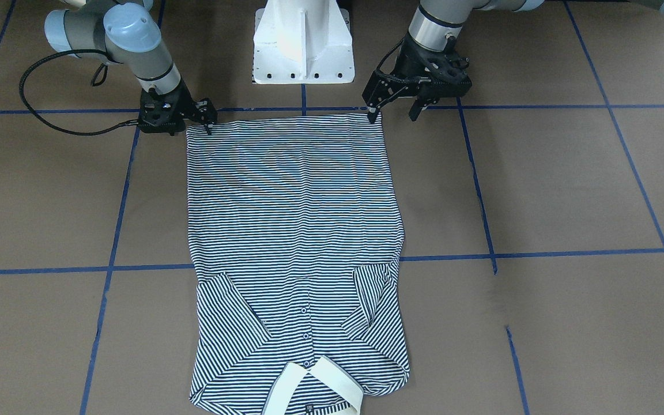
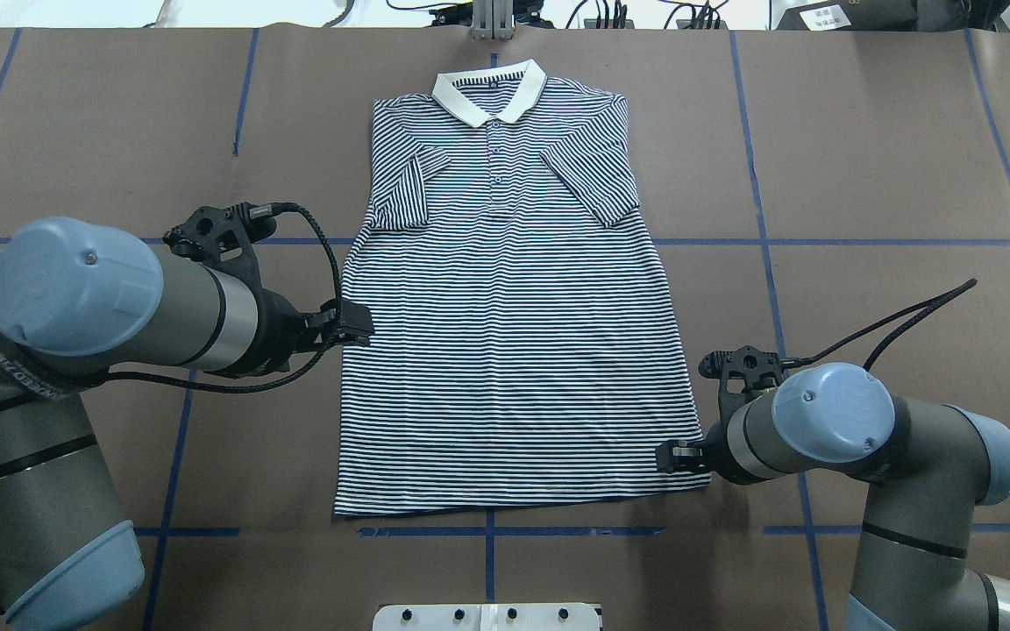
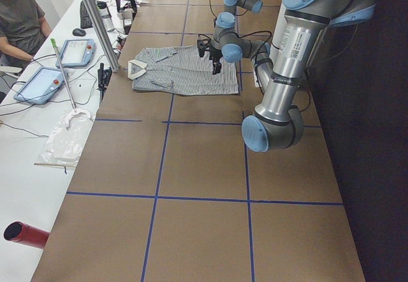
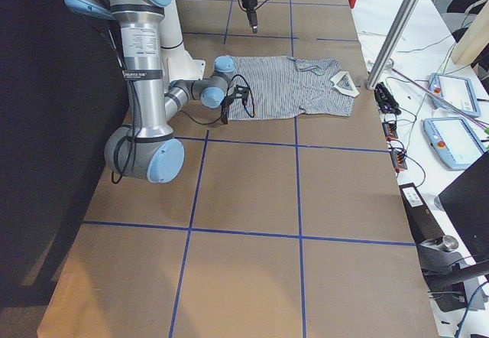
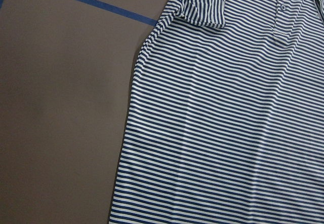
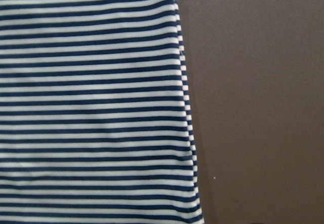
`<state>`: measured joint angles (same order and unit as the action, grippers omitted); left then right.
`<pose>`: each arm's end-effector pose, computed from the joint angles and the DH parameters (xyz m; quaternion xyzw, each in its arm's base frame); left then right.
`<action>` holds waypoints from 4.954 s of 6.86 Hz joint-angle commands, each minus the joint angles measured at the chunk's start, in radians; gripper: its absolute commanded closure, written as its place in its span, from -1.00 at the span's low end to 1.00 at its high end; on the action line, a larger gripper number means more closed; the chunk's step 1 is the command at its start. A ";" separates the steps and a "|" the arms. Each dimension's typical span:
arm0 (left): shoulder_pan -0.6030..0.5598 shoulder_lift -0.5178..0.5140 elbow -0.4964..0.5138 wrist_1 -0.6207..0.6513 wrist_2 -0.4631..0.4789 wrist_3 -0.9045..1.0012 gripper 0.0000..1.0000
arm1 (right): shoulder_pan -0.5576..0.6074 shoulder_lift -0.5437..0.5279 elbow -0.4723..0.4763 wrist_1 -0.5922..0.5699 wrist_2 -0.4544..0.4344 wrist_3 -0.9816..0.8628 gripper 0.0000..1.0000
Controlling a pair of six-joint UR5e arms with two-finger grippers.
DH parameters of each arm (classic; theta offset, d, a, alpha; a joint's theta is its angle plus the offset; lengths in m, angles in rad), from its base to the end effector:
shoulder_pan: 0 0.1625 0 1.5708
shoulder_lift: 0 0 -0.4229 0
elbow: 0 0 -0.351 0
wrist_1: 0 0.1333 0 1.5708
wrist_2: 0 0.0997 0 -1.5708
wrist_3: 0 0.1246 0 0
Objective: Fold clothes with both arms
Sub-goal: 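Grasp the hem corners nearest the robot with both grippers, then lift the hem with both grippers and fold it toward the collar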
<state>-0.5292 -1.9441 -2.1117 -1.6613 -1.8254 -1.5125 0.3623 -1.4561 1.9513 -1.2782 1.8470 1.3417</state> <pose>0.4006 -0.3524 0.2588 0.0318 0.4894 -0.1434 0.8596 -0.4441 -0.2745 0.4297 -0.0108 -0.4007 0.0082 0.9161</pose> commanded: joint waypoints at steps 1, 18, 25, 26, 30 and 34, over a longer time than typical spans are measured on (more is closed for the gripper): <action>0.001 0.001 0.001 0.000 0.000 0.000 -1.00 | 0.000 0.000 -0.003 -0.001 0.000 -0.001 0.23; 0.339 0.025 0.160 0.078 0.202 -0.442 -0.64 | 0.040 0.002 0.097 0.013 0.040 -0.001 1.00; 0.327 0.005 0.157 0.080 0.221 -0.445 1.00 | 0.072 0.000 0.112 0.013 0.077 -0.001 1.00; 0.325 0.008 0.148 0.080 0.219 -0.442 1.00 | 0.072 -0.001 0.113 0.013 0.078 -0.001 1.00; 0.337 0.059 -0.020 0.173 0.215 -0.411 1.00 | 0.054 -0.052 0.185 0.013 0.104 0.092 1.00; 0.464 0.098 -0.244 0.311 0.212 -0.442 1.00 | -0.049 -0.242 0.380 0.013 0.141 0.116 1.00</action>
<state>-0.1224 -1.8660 -2.2938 -1.3823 -1.6136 -1.9379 0.3338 -1.6421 2.2826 -1.2671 1.9646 1.4541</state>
